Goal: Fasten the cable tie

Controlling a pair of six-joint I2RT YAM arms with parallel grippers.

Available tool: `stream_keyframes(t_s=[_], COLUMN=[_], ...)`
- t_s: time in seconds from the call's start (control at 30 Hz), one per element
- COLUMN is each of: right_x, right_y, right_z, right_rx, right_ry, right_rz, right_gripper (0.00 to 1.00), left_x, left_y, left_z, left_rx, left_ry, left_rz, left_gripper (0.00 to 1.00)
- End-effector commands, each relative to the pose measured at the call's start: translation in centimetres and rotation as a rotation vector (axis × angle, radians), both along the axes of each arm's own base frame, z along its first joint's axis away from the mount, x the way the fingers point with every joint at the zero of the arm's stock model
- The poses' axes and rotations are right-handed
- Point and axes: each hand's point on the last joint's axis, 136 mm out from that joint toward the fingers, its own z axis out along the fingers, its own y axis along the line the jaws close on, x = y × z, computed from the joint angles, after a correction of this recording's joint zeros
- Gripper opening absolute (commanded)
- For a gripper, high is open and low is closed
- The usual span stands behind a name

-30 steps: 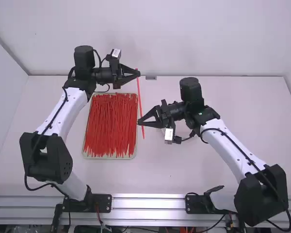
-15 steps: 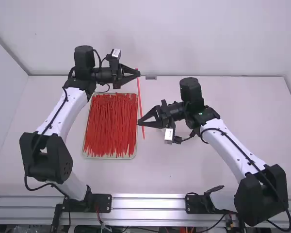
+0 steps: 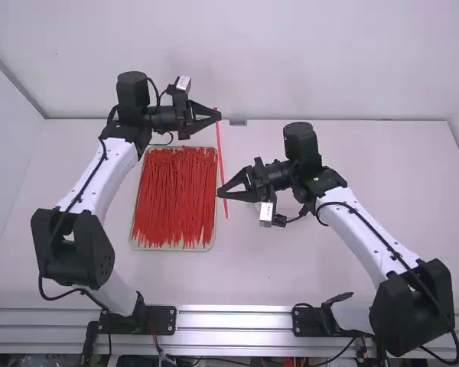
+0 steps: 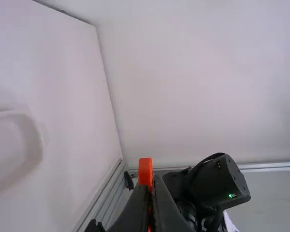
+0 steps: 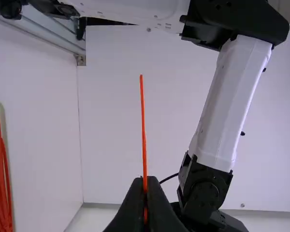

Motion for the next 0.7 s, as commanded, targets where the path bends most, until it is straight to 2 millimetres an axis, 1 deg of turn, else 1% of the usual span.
stream_keyframes(t_s=[0.0, 0.23, 0.3, 0.37, 0.43, 0.53, 0.67], right_x=[0.0, -0.2, -0.7, -1.3, -1.5, -1.2, -1.1], right_y=[0.0, -0.2, -0.4, -0.6, -0.8, -1.1, -1.3], right_z=[0.6, 0.2, 0.1, -0.2, -0.5, -1.2, -1.2], right_rx=[0.009, -0.013, -0.019, -0.038, -0.056, -0.095, -0.135], right_ry=[-0.009, 0.046, 0.09, 0.17, 0.212, 0.28, 0.401], right_rz=[0.008, 0.008, 0.026, 0.044, 0.041, 0.008, -0.003], right_gripper=[0.0, 0.0, 0.0, 0.0, 0.0, 0.0, 0.0], left_x=[0.1, 0.1, -0.1, -0.1, -0.1, -0.1, -0.1], left_y=[0.3, 0.3, 0.2, 0.3, 0.2, 0.2, 0.2], left_z=[0.1, -0.1, -0.2, -0.3, -0.3, -0.3, -0.3], left_rx=[0.005, 0.008, 0.008, 0.009, 0.009, 0.011, 0.014], left_ry=[-0.033, -0.037, -0.047, -0.046, -0.046, -0.057, -0.068], left_rz=[-0.005, -0.007, -0.017, -0.015, -0.016, -0.017, -0.018], left_gripper=[0.02, 0.02, 0.02, 0.02, 0.02, 0.02, 0.02])
